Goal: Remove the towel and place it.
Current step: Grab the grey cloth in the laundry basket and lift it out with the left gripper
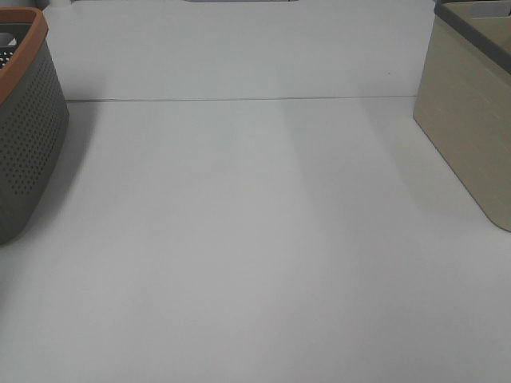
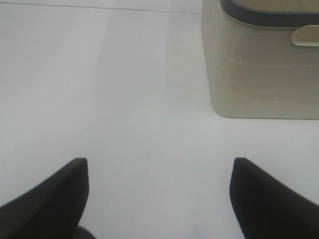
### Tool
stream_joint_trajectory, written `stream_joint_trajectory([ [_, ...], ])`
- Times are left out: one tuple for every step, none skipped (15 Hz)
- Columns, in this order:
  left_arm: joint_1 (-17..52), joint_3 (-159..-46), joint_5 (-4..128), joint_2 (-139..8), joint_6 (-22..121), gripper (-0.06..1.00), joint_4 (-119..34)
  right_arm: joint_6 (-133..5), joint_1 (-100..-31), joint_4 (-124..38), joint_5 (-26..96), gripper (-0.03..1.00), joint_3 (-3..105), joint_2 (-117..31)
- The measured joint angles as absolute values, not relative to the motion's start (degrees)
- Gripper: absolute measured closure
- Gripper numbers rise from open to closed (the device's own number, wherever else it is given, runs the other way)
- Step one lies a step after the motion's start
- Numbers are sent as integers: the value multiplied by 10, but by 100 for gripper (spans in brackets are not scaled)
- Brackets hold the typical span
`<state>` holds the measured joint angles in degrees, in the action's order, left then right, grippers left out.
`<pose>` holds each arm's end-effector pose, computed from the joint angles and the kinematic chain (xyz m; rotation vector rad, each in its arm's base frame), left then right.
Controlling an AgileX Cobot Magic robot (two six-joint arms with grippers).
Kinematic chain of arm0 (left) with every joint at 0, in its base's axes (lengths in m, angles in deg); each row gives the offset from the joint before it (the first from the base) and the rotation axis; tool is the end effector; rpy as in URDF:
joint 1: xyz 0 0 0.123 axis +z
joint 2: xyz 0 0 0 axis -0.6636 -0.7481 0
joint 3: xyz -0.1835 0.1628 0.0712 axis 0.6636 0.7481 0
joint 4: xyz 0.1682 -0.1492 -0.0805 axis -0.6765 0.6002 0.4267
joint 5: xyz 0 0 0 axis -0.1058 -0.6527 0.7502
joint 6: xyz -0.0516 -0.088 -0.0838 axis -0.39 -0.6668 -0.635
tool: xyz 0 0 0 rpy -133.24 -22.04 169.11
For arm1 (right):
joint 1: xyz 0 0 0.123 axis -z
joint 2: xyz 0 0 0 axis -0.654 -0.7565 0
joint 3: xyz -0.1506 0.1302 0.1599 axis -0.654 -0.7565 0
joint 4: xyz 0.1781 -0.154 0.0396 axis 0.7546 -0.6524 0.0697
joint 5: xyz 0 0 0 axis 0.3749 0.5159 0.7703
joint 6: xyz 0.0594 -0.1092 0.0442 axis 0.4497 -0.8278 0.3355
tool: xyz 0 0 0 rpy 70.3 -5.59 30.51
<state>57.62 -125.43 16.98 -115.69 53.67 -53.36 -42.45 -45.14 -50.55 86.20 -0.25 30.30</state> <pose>0.4458 0.1233 0.1528 0.4962 2.6719 0.2299 0.0491 0.0036 0.2535 -0.1005 2.0342 0.0320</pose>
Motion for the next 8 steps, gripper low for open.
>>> stream_joint_trajectory([
  [576, -1254, 165, -1157, 537, 87, -534, -425, -451, -505, 862, 20, -3, 303],
  [576, -1254, 165, -1157, 536, 93, -535, -425, -451, -505, 862, 20, -3, 303],
  [576, -1254, 163, -1157, 528, 94, -543, -425, -451, -505, 862, 20, -3, 303],
  [576, -1254, 163, -1157, 514, 94, -554, -425, -451, -505, 862, 20, -3, 303],
  [576, -1254, 163, -1155, 503, 94, -567, -425, -451, -505, 862, 20, -3, 303],
  [576, -1255, 163, -1148, 498, 94, -574, -425, -451, -505, 862, 20, -3, 303],
  [576, -1269, 162, -1125, 487, 94, -574, -425, -451, -505, 862, 20, -3, 303],
  [576, -1269, 162, -1125, 487, 94, -574, -425, -451, -505, 862, 20, -3, 303],
])
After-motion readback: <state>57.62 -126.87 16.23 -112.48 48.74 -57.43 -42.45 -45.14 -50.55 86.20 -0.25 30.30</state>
